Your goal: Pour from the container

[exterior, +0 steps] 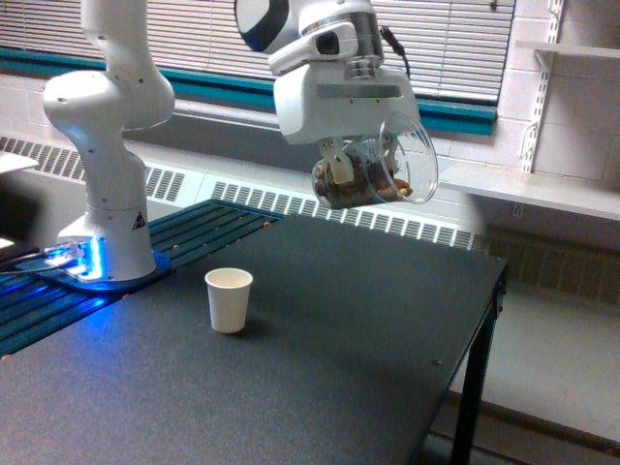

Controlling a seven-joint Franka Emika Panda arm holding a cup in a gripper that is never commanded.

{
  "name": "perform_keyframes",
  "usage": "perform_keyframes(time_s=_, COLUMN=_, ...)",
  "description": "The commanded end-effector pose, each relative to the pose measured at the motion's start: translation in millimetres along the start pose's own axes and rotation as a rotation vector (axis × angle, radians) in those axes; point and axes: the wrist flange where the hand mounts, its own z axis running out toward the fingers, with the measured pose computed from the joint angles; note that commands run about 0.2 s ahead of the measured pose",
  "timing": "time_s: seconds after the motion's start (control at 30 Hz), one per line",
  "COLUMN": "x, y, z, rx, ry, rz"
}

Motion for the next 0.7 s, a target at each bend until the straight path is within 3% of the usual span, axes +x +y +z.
perform_keyframes(time_s=0.03, x=8, y=12, z=3.8, rx=-0.024, ry=0.002, rz=0.010)
perform_keyframes(time_s=0.7, x=-4, y=17, z=-9.4, rx=-0.047, ry=0.063, rz=-0.068)
